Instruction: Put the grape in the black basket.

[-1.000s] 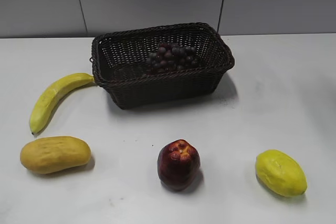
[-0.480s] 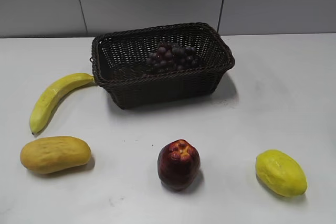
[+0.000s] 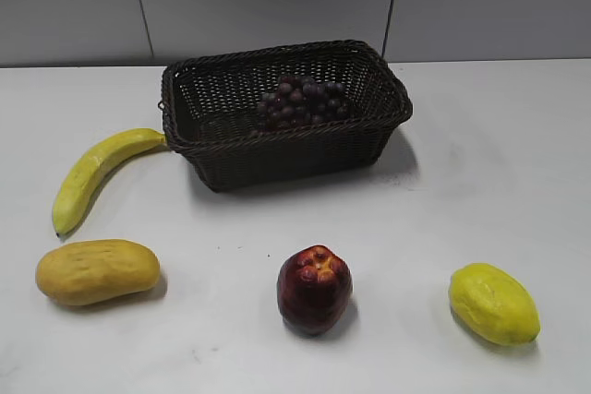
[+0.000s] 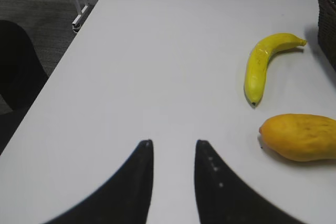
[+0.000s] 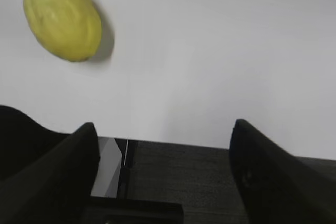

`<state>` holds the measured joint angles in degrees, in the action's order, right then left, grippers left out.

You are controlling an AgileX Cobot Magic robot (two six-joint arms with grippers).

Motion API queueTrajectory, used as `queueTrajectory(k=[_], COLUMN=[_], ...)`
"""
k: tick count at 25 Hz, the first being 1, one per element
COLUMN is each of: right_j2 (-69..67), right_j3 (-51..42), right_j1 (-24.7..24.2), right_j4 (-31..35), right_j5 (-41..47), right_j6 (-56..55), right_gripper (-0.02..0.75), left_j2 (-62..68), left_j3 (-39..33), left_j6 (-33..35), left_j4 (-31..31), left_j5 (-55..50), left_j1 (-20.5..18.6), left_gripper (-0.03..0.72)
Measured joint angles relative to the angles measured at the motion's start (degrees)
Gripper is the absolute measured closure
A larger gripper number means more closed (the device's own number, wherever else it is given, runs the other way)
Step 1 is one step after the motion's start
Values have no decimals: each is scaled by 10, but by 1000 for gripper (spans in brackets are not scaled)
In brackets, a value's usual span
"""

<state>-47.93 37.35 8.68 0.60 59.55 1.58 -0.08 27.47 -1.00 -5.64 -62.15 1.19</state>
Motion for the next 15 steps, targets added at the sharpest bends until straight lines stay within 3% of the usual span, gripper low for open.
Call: queueTrajectory(k=[4, 15], right_j2=[84, 313], right_j3=[-77, -85], right_j1=[0, 0], right_j4=[-1, -1], right_j5=[2, 0], right_j6=[-1, -4], right_gripper=[155, 198], left_j2=[0, 0], left_j3=[0, 0], left_j6=[0, 0], left_j4=[0, 0], left_j5=[1, 0], left_j1=[0, 0], left_gripper=[471, 471])
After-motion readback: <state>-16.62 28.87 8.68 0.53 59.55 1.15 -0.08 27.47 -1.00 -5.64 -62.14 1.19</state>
